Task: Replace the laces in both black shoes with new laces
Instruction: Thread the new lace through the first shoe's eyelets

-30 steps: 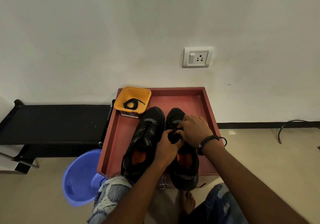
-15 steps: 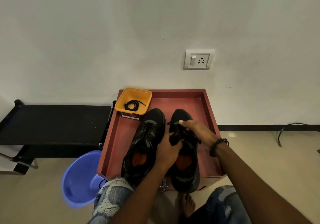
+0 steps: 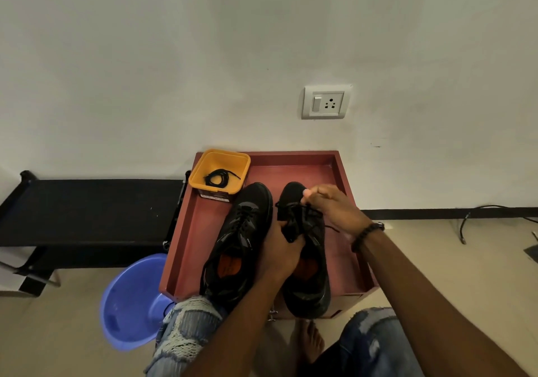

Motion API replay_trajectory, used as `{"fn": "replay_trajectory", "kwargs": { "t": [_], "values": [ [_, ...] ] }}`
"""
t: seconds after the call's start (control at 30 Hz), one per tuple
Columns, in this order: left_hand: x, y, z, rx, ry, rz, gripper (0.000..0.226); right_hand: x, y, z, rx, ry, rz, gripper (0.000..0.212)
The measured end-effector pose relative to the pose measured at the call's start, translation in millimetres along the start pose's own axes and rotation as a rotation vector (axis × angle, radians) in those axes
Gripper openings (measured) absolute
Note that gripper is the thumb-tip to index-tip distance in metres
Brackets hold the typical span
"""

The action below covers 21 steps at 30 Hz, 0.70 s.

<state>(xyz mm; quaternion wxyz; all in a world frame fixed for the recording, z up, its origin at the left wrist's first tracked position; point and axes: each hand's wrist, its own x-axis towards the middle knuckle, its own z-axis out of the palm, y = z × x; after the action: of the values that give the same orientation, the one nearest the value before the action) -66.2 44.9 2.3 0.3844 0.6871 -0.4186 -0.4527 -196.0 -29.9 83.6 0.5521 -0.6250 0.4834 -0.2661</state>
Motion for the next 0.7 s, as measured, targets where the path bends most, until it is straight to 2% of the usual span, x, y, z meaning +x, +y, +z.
{"fn": "replay_trajectory", "kwargs": {
  "t": [0.03, 0.1, 0.23, 0.3, 0.37, 0.43, 0.5, 0.6, 0.7],
  "values": [
    [1, 0, -1, -0.006, 0.003, -0.008, 0.04, -7, 2, -6, 0.103, 0.001, 0.054, 0.026],
    [3, 1, -1, 0.006, -0.002, -0.017, 0.044, -19, 8, -13, 0.073, 0.01, 0.123, 0.027],
    [3, 1, 1, 0.022, 0.005, -0.02, 0.042, -15, 8, -19, -0.378, 0.117, 0.053, 0.021],
    [3, 1, 1, 0.015, 0.007, -0.017, 0.042, -8, 4, -19, -0.619, 0.174, 0.004, 0.01],
    [1, 2, 1, 0.009, 0.005, -0.009, 0.042, -5, -5, -11, -0.739, 0.193, -0.136, 0.013],
    [0, 1, 2, 0.021, 0.0, 0.005, 0.041, -4, -13, 2, -0.847, 0.138, -0.344, 0.021],
    [-1, 3, 3, 0.029, -0.004, 0.02, 0.03, -2, -15, 18, -1.092, -0.003, -0.464, 0.025],
    [-1, 4, 3, -0.015, -0.015, 0.018, 0.031, 8, -7, 33, -1.529, -0.15, -0.454, 0.028],
    [-1, 2, 3, -0.05, -0.016, -0.004, 0.033, 13, -2, 26, -1.655, -0.144, -0.385, 0.025]
  ]
}}
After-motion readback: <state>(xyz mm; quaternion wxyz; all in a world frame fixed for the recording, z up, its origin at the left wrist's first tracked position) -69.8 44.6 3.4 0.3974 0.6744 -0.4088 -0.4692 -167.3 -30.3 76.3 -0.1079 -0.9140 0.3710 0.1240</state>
